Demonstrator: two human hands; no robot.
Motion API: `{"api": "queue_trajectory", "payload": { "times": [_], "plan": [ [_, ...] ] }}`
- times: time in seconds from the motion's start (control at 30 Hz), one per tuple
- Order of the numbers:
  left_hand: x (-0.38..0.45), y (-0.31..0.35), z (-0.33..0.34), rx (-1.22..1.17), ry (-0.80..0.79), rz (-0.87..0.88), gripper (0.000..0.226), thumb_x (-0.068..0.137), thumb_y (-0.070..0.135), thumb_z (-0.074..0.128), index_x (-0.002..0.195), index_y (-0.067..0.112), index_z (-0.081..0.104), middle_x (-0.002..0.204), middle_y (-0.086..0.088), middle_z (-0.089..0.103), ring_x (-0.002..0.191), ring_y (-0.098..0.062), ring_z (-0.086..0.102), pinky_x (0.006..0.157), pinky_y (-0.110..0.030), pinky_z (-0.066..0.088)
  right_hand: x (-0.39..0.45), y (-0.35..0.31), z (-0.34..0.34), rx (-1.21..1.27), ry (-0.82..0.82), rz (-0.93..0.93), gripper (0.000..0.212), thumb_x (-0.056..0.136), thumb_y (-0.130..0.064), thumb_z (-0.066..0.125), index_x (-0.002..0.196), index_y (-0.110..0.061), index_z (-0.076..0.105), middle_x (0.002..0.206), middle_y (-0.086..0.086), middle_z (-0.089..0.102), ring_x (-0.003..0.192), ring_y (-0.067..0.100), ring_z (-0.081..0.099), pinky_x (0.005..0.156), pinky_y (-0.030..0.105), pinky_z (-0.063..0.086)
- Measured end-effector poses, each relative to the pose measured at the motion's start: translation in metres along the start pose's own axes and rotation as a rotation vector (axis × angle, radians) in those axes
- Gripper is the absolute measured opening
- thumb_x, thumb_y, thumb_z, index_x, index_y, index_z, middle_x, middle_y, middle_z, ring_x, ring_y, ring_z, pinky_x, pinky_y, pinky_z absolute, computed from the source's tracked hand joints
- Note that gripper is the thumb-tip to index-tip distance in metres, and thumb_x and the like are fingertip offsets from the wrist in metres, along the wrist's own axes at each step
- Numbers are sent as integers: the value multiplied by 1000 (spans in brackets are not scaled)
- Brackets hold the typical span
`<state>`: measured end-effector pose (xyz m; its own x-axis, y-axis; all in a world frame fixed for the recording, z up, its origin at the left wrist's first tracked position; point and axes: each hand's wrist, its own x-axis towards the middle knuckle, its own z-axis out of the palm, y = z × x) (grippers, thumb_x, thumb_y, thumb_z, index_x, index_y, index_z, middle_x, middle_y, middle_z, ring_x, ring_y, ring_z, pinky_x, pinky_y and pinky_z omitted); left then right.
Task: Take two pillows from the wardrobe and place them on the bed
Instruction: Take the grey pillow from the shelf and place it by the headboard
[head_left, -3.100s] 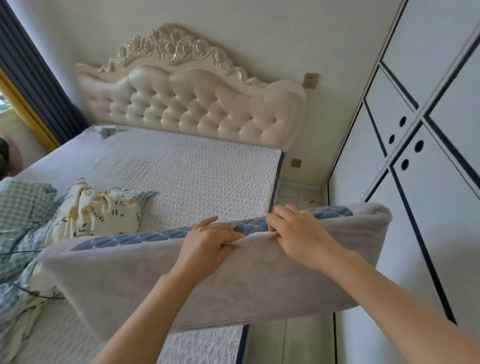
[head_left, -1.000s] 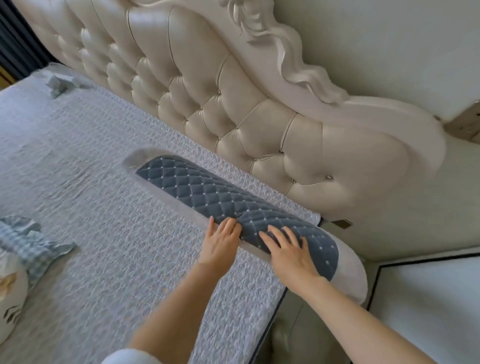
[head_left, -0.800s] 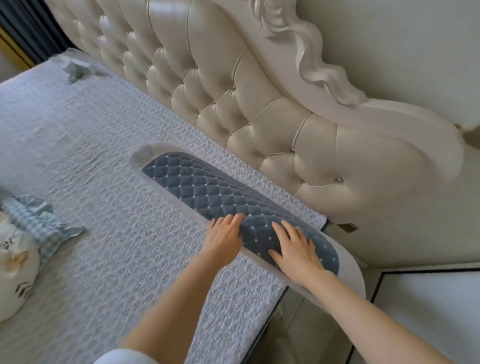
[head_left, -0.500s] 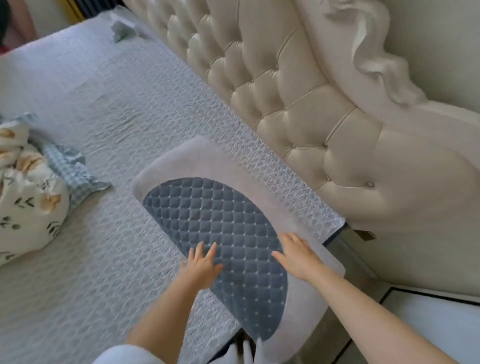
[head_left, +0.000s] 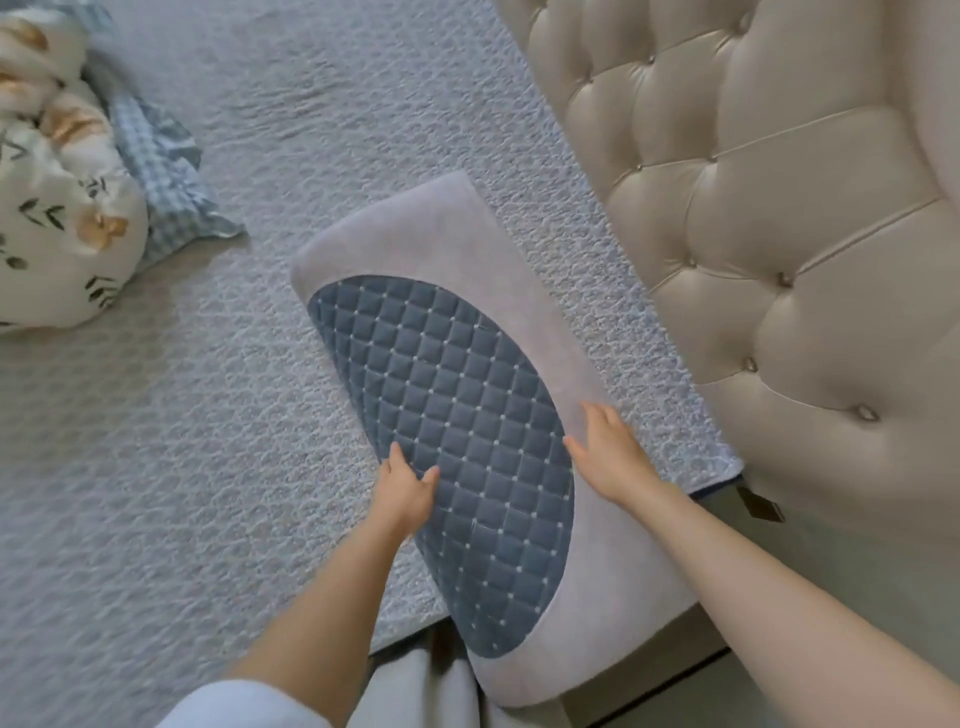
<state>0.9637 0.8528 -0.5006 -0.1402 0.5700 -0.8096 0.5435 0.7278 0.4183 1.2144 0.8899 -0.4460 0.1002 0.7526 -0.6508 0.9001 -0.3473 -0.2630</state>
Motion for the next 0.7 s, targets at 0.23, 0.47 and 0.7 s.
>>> {"api": "queue_trajectory", "payload": {
  "times": [0.23,0.47,0.7],
  "plan": [
    [22,4,21,-290,75,-85,114,83,46,72,155,19,-12,165,-12,6,150,-33,13,119,-53,19,45,16,2,72,25,91,81,93,-43,52,152,-13,5,157,16,14,141,39,20,114,50,24],
    [37,-10,31,-641,89,-251,134,60,39,92,155,31,-2,161,-4,23,143,-31,31,116,-55,28,72,19,5,403,-23,179,97,72,-49,74,147,-22,19,145,10,39,129,34,41,105,49,37],
    [58,38,25,-858,61,-142,118,63,25,90,152,40,16,149,4,43,121,-23,49,99,-44,43,93,13,-45,371,224,81,59,69,-47,71,116,-28,41,116,1,51,104,26,54,83,42,48]
  ]
}}
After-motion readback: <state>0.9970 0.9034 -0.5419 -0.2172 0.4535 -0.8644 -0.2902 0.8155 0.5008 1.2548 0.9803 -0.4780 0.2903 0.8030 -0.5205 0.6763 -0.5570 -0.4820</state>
